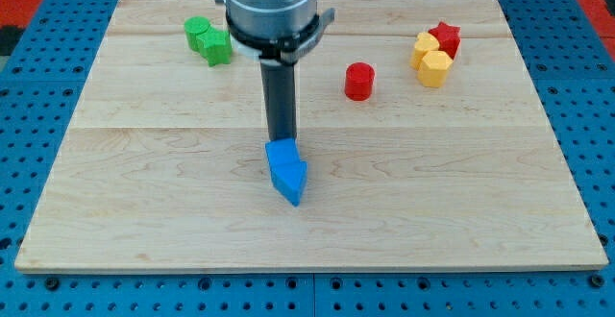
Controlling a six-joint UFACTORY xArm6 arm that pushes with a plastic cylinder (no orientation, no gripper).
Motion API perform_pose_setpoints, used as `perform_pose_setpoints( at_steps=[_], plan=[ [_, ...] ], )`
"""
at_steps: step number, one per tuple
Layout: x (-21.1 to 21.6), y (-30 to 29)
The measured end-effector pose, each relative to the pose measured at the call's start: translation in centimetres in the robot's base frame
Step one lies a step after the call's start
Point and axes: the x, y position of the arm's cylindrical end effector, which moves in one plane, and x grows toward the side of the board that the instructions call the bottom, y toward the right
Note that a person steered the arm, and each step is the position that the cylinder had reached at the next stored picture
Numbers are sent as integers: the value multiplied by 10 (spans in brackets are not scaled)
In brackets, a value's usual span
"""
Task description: Move the red star slightly left
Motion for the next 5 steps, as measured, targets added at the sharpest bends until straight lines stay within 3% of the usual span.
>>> perform_pose_setpoints(
  at_steps=[1,3,4,5],
  plan=[
    [18,2],
    [22,90],
    [8,166],
    [-34,226]
  ],
)
